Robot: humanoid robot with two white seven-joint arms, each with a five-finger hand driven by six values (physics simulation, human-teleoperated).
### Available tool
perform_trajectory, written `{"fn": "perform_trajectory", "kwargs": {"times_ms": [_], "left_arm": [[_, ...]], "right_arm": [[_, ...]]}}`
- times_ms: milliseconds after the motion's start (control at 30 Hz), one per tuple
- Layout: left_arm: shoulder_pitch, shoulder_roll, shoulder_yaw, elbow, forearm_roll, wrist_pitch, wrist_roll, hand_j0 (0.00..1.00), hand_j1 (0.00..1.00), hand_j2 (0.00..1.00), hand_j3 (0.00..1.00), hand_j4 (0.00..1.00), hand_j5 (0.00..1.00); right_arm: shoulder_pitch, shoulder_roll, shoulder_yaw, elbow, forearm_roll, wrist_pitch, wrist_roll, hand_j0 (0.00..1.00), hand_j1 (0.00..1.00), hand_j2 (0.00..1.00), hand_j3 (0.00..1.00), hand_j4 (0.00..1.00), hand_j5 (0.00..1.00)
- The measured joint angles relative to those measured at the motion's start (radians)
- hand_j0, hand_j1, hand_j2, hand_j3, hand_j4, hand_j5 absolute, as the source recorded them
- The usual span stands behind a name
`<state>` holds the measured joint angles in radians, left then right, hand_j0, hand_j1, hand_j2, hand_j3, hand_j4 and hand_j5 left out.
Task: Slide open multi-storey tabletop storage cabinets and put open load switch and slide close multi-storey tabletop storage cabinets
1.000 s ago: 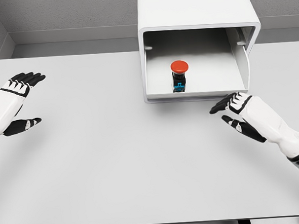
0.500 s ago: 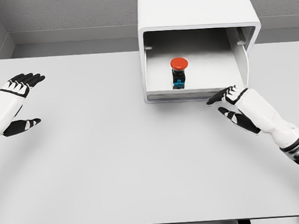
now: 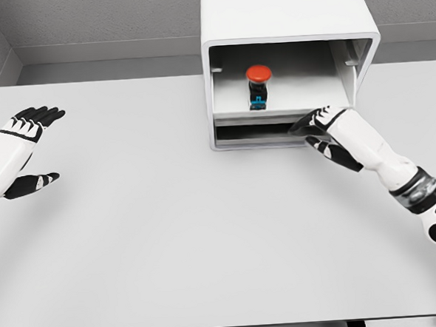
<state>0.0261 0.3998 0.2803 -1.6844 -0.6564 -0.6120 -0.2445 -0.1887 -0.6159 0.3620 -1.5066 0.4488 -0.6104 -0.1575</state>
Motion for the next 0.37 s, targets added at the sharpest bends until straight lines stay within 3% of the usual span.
{"fn": "perform_trajectory", "kwargs": {"times_ms": [100,200,367], "left_arm": [[0.000,0.000,0.000,0.000,0.000,0.000,0.000,1.00,1.00,1.00,1.00,1.00,1.00],[0.000,0.000,0.000,0.000,-0.001,0.000,0.000,1.00,1.00,1.00,1.00,1.00,1.00],[0.000,-0.001,-0.004,0.001,-0.006,0.000,0.000,1.00,1.00,1.00,1.00,1.00,1.00]], "right_arm": [[-0.035,0.007,0.008,0.025,0.003,0.000,0.000,0.59,0.59,0.59,0.59,0.59,0.59],[-0.017,0.009,0.009,0.040,0.005,0.000,0.000,0.62,0.62,0.62,0.62,0.62,0.62],[0.117,-0.059,-0.053,-0.019,-0.001,0.000,-0.006,0.61,0.61,0.61,0.61,0.61,0.61]]}}
